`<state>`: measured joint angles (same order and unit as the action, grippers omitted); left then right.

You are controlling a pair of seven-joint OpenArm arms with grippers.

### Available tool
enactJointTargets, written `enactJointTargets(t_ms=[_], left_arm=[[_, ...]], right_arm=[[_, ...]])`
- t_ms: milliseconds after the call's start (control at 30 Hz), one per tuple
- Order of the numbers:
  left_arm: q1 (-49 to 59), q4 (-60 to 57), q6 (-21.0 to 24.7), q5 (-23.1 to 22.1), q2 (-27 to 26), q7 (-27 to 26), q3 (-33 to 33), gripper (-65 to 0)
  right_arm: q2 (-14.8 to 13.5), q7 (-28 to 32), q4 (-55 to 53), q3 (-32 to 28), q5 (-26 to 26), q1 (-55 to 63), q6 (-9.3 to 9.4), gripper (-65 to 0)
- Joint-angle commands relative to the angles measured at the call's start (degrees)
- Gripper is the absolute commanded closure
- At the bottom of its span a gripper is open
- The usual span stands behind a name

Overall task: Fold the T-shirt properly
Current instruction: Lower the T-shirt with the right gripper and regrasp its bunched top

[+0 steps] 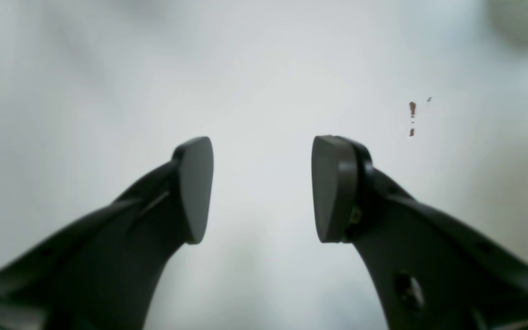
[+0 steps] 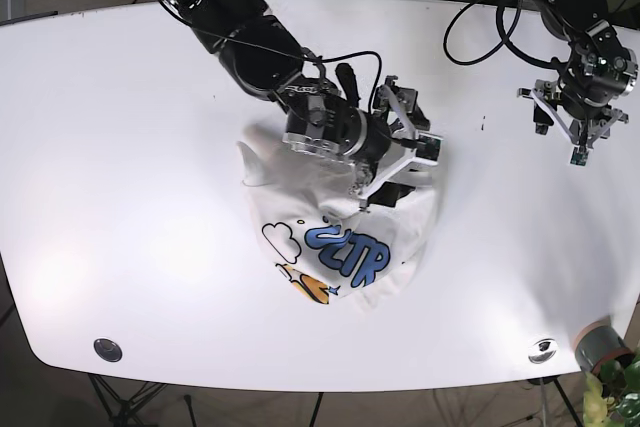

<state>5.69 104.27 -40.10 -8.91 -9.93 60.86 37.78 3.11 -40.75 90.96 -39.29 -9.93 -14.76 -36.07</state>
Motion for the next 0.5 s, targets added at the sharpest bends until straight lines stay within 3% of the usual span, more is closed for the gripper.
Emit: enactJointTargets(t_ms=[0,133,233,367,467], left_arm=[[-0.55,1.01,0.1,-0.63,-0.75,-0.86,0.15,-30.7],[-0.55,1.01,0.1,-0.63,-0.75,-0.86,0.15,-30.7],[-0.46,0.92,0.1,-0.63,-0.75,-0.86,0.24,-30.7],[0.86,1.01,0.1,-0.9,-0.75,-0.86,0.24,-30.7],[1.12,0.92,0.1,-0.9,-0.66,-0.86,-0.02,-30.7]], right_arm=[[0.89,2.03,-3.18,0.12,-0.22,-2.33,0.6,-53.1],[1.41,6.77,-9.6,0.21,-0.4,-4.09,0.78,-52.6],[1.41,8.53,-13.2,0.21,-0.4,-5.76,0.95,-48.4],[1.24,11.61,-17.33,0.12,-0.4,-7.7,4.21,-43.0],[0.97,14.33,-20.58,0.12,-0.4,-9.1,6.14,-43.1]])
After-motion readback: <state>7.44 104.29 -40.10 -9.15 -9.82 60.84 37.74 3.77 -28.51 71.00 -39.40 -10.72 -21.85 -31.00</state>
